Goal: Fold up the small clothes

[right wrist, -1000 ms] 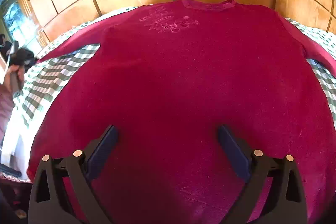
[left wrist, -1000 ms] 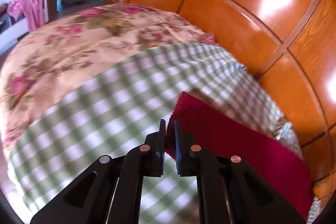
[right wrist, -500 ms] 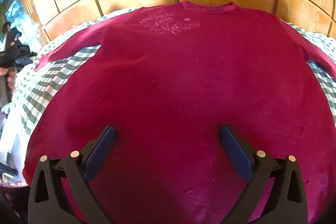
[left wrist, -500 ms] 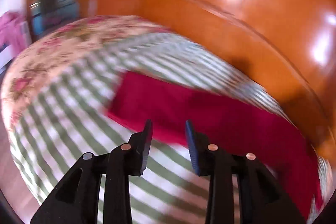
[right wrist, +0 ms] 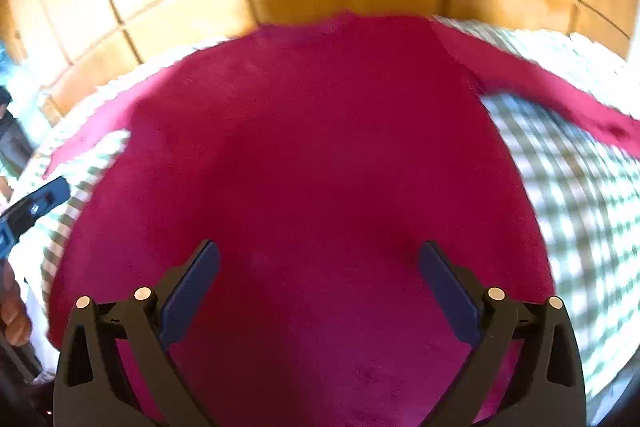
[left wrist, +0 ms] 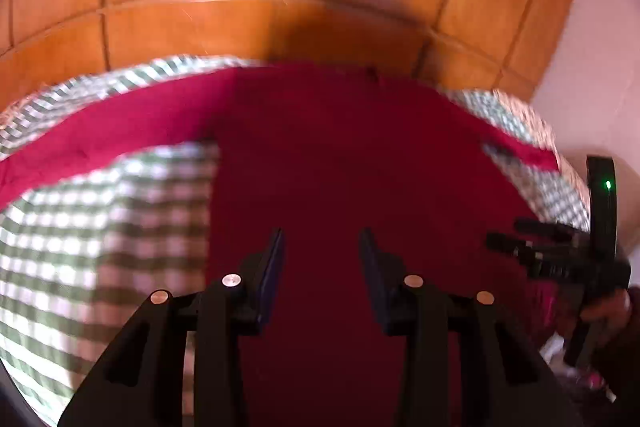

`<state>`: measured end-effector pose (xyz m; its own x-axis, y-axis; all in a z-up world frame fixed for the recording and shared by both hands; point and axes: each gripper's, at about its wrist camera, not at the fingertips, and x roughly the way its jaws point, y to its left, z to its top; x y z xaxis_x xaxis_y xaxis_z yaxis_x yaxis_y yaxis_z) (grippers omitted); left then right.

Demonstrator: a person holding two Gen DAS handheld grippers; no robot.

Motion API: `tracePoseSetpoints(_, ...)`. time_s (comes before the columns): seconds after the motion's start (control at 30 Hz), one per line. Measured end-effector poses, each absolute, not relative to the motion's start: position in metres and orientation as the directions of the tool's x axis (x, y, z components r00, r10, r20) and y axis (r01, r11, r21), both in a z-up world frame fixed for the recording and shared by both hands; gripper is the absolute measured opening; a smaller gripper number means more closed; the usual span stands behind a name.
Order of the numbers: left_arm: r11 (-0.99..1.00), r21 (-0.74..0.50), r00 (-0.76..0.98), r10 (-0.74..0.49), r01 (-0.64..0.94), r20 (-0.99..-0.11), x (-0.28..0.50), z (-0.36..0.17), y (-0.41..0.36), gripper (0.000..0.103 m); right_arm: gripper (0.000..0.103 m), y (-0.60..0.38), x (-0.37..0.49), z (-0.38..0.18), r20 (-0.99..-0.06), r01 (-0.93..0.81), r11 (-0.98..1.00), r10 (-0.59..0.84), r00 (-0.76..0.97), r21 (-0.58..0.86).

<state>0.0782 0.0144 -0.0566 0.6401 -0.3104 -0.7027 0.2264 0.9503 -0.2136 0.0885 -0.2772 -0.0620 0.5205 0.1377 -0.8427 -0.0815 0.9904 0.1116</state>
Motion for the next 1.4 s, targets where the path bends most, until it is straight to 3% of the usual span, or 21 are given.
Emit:
tracePoseSetpoints(0.13,0.957,-0.213,0.559,-0.289,0.199,-0.777,0.065,-0.089,0.015,0.035,0.099,-0.299,0.055,-0.074,-0.848,-0.082,0.995,0.096,0.521,0.063)
tracePoseSetpoints(0.33,0.961,-0.214,0.604,-0.276,0.175,-0.747,0.052,-0.08,0.032,0.031,0.099,-0.311,0.029,-0.076,-0.855,-0.119,0.992,0.103,0.509,0.049)
tracePoseSetpoints(0.57,0.966,-0.185,0.683,-0.258,0.181,-0.683,0.069,-0.044,0.021,0.042,0.099,-0.321,0.033,-0.067,-0.875,-0.133,0.985,0.157,0.458,0.107)
tracePoseSetpoints(0.77,0.963,-0.139,0.661,-0.259,0.229,-0.704,0.09,-0.053,-0.015,0.045,0.096,-0.369,0.049,-0.047,-0.811,0.045,0.957,0.218,0.542,0.287)
tracePoseSetpoints(0.9,0.961,-0.141,0.617,-0.262,0.238,-0.742,0.094,-0.071,-0.03,0.045,0.073,-0.424,0.064,-0.052,-0.783,0.224,0.895,0.191,0.592,0.387)
tracePoseSetpoints(1.17,0.959,-0.14,0.571,-0.26,0.247,-0.779,0.098,-0.089,-0.034,0.047,0.07,-0.551,0.093,-0.072,-0.728,0.515,0.666,0.061,0.683,0.539)
tracePoseSetpoints(1.4,0.957,-0.165,0.542,-0.273,0.24,-0.795,0.092,-0.089,-0.028,0.048,0.069,-0.63,0.125,-0.073,-0.7,0.631,0.502,-0.069,0.711,0.592)
